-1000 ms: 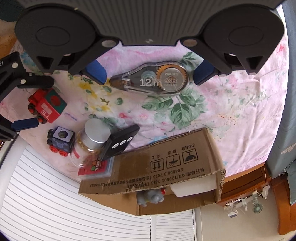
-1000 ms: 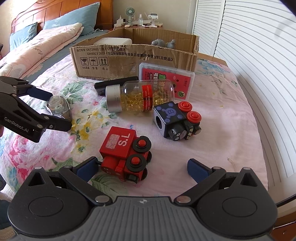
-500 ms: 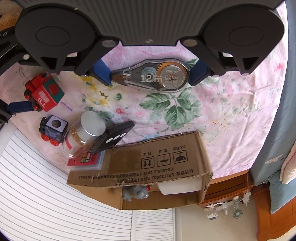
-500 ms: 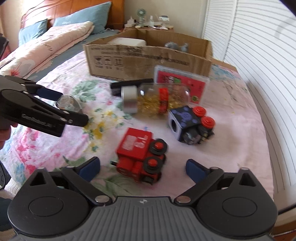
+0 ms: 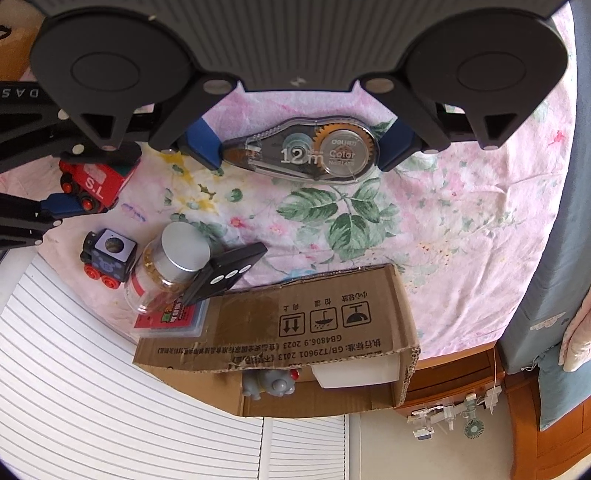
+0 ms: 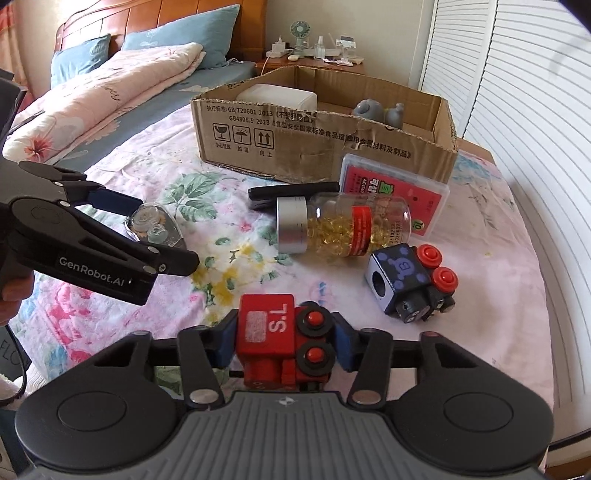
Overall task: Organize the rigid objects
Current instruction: 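Grasp the red train with the right tool and lift it toward the box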
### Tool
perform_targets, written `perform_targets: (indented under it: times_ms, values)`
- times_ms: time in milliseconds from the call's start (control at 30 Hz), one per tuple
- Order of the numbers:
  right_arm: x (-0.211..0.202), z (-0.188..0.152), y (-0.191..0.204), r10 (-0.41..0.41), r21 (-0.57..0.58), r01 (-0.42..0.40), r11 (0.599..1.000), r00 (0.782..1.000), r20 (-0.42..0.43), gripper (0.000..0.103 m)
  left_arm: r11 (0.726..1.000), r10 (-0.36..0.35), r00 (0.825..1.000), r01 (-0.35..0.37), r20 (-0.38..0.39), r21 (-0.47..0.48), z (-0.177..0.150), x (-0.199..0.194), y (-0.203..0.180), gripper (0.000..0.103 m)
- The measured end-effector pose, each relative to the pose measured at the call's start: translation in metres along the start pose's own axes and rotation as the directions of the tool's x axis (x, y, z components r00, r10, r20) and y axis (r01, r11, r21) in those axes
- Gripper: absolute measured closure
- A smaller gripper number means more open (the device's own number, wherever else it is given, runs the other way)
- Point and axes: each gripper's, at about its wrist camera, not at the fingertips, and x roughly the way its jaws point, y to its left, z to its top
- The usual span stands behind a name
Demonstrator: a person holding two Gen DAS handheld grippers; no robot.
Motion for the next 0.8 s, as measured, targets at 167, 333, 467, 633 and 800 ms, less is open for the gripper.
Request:
perform_targets:
  times_ms: [167,333,467,633,800]
  values:
    - [-0.003,0.001,0.002,-0.008,-0.031,0.008,0.999,1.000,-0.010,0.049,1.000,-0.023,0.999,0.023,-0.022,0.017,0.003,-0.002,0.001,0.014]
    - [-0.008,0.006,-0.001,0.006,-0.063,-0.007,0.998,1.000,-0.021,0.049,0.998,-0.032,0.999,0.034,-0.028,0.061,0.007,-0.015,-0.001,0.014]
    - [-0.016,0.011,-0.004,0.014,-0.096,-0.016,0.995,1.000,-0.022,0.049,0.996,-0.052,0.998,0.054,-0.038,0.070,0.013,-0.028,-0.001,0.014]
    - [-0.027,0.020,-0.008,0.023,-0.117,-0.025,0.993,1.000,-0.019,0.049,0.993,-0.060,0.998,0.063,-0.034,0.099,0.019,-0.045,-0.003,0.014]
    - [-0.038,0.039,-0.017,0.024,-0.132,-0.023,0.991,1.000,0.007,0.049,0.985,-0.068,0.997,0.073,-0.037,0.158,0.028,-0.060,-0.005,0.014]
